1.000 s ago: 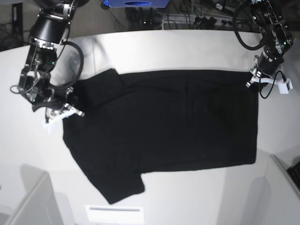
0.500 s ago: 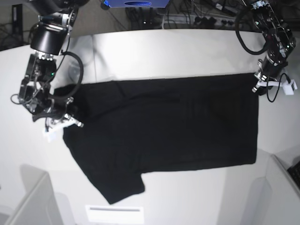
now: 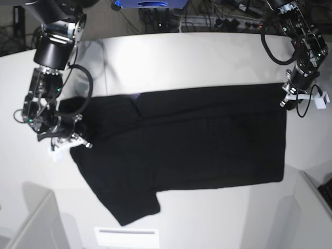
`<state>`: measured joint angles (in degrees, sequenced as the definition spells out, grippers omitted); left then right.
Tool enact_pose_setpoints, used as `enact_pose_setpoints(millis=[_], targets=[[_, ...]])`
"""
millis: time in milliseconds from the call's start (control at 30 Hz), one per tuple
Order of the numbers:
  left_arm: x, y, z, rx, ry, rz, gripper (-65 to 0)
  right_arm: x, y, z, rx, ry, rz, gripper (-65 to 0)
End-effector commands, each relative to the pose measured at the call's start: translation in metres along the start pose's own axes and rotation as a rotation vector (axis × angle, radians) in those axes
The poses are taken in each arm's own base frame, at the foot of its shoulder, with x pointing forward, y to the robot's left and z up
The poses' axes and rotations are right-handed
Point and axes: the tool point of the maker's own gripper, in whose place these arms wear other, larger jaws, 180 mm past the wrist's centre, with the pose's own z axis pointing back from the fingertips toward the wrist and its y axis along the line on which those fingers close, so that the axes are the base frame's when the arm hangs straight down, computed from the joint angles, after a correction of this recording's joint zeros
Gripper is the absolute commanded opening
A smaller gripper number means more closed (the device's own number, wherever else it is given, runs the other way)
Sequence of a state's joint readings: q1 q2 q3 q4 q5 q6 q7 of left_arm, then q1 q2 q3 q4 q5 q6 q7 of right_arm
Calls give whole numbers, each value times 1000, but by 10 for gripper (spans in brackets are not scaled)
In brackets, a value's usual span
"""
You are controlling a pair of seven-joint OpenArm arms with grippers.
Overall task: Fold the T-shirt properly
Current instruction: 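Pull the shirt toward the robot with both grippers, flattening it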
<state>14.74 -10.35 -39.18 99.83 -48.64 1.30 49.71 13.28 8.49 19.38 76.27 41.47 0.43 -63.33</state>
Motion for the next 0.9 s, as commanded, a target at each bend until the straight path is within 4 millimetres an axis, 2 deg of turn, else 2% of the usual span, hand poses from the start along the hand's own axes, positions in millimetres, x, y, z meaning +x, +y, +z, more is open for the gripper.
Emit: enact_pose_setpoints(millis=[0,233,867], targets=[[14,-4,1,-15,-39,-11,-650,17,8,6,20,-44,16,-650],[18,-7,-2,-24,-46,-6,-650,15,25,-5,26,-37,84,-650],[16,-5,-5,-19,-41,6,-650,15,22,-4,23,-40,78,-650]])
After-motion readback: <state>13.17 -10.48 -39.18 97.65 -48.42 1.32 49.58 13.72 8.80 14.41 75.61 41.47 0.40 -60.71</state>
